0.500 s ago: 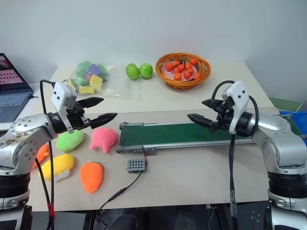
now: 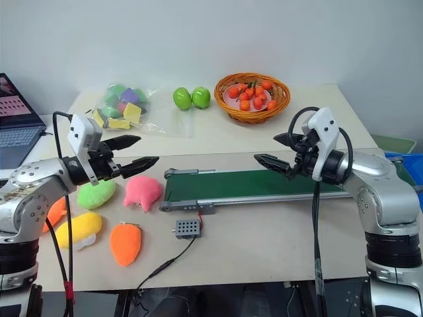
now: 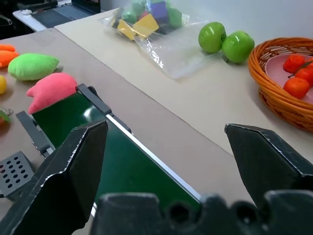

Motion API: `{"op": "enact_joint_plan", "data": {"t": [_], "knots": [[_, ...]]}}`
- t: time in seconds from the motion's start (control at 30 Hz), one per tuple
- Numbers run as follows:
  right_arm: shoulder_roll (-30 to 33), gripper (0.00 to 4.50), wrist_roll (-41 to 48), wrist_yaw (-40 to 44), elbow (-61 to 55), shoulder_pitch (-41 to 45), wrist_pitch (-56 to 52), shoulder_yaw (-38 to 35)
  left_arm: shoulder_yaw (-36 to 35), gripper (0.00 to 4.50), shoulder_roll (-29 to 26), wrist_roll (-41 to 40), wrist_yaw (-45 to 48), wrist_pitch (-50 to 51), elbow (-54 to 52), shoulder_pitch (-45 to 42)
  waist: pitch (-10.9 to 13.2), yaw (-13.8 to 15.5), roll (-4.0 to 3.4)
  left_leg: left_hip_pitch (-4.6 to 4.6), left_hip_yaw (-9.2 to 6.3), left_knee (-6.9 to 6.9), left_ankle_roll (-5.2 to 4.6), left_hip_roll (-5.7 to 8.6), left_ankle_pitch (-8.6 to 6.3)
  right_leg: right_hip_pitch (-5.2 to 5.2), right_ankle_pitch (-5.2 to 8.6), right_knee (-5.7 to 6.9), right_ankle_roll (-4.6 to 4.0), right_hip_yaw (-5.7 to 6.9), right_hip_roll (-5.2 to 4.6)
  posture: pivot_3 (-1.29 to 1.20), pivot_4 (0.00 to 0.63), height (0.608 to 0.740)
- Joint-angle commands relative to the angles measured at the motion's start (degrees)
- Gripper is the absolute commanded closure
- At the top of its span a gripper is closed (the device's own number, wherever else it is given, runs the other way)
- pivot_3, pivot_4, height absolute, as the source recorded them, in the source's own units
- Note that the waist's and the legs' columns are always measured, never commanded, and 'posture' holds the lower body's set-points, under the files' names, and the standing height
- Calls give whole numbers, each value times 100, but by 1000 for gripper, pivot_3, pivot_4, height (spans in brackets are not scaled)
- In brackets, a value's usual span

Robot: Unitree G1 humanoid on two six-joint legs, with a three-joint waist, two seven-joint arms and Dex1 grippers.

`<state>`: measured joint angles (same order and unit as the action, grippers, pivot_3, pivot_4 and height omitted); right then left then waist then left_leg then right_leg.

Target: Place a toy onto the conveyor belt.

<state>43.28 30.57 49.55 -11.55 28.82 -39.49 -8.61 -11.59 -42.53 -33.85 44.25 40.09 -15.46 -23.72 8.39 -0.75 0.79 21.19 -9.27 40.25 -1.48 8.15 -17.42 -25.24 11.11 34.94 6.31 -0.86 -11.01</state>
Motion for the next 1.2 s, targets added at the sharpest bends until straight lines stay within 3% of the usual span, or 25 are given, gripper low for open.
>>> {"op": "enact_joint_plan", "data": {"t": [0.03,0.47,0.73,1.2], "knots": [[-8,0,21,97,21,248,182,34,-394,59,-118,-98,-158,72,-151,88,0,-6,0,0,0,0,0,0,0,0,0,0,0,0,0,0,150,740],[-182,0,-85,599,635,941,481,535,-1976,59,-264,684,-1096,-654,670,1206,0,-13,0,-2,4,-1,8,-10,-5,-5,-2,0,-3,-4,13,0,150,740],[-605,0,315,1665,502,1498,244,1258,-3000,59,-269,1179,-1920,-857,1571,1940,0,-44,0,-3,8,-4,21,-35,-12,-14,-8,-2,-15,-3,38,0,150,740],[-1015,0,-129,2502,955,2185,640,2073,-2665,59,-111,1645,-1893,-1966,3610,2138,-1,-27,1,-5,17,-2,30,-54,-17,-27,-18,3,-31,9,54,0,150,740]]}}
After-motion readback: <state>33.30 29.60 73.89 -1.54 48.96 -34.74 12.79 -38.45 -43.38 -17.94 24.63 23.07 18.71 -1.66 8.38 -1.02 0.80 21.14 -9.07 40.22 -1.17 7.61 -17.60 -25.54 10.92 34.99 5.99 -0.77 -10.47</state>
